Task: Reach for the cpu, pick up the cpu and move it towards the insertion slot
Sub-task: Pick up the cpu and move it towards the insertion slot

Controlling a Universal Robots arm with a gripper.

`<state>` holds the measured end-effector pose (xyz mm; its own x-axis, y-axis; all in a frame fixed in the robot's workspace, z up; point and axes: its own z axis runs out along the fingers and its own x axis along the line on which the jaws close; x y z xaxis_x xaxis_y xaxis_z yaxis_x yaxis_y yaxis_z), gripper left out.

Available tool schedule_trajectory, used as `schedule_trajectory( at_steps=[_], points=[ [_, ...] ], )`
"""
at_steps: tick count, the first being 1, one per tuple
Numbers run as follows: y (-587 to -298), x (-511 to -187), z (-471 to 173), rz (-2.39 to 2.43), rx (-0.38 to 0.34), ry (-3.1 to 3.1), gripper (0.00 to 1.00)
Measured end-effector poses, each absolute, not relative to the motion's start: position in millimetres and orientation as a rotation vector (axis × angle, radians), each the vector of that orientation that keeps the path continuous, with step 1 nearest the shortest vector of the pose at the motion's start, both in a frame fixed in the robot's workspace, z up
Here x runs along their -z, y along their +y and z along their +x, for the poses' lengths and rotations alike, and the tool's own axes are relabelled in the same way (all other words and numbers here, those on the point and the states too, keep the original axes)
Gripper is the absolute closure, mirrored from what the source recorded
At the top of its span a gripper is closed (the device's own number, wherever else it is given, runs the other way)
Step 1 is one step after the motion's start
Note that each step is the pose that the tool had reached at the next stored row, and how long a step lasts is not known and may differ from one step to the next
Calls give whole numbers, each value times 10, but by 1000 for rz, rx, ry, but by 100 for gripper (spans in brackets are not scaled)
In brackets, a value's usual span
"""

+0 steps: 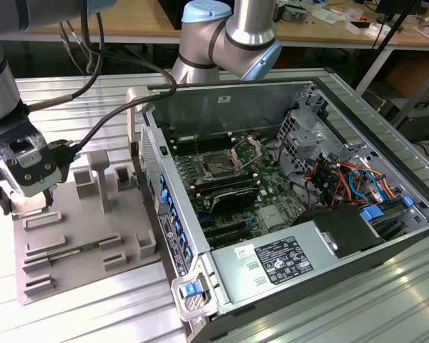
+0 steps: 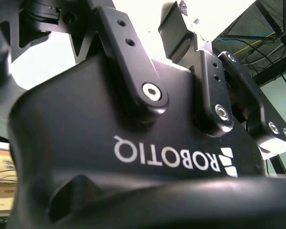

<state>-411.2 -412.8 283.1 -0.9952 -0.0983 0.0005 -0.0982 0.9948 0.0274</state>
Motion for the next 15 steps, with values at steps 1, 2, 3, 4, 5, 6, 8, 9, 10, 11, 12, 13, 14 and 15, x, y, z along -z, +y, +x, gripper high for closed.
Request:
schedule_trajectory(
  at_steps=[1,2,3,4,5,6,8,9,10,11,12,13,14,15],
  points=[
    [-4128,-2836,-4112,155,43,-3136,45],
    [-4128,-2842,-4112,155,43,-3136,45],
    [-4128,-2846,-4112,154,43,-3136,45],
    [-4128,-2852,-4112,154,43,-3136,45],
    [-4128,-2861,-4112,154,43,-3136,45],
    [-4128,-2867,-4112,155,43,-3136,45],
    [-4128,-2884,-4112,154,43,-3136,45],
    [-4128,-2890,-4112,154,43,-3136,45],
    [-4128,-2895,-4112,154,43,-3136,45],
    [-4128,-2901,-4112,154,43,-3136,45],
    [-4128,-2907,-4112,154,43,-3136,45],
    [-4128,-2914,-4112,155,43,-3136,45],
    [-4128,-2920,-4112,154,43,-3136,45],
    [-4128,-2931,-4112,154,43,-3136,45]
  ],
)
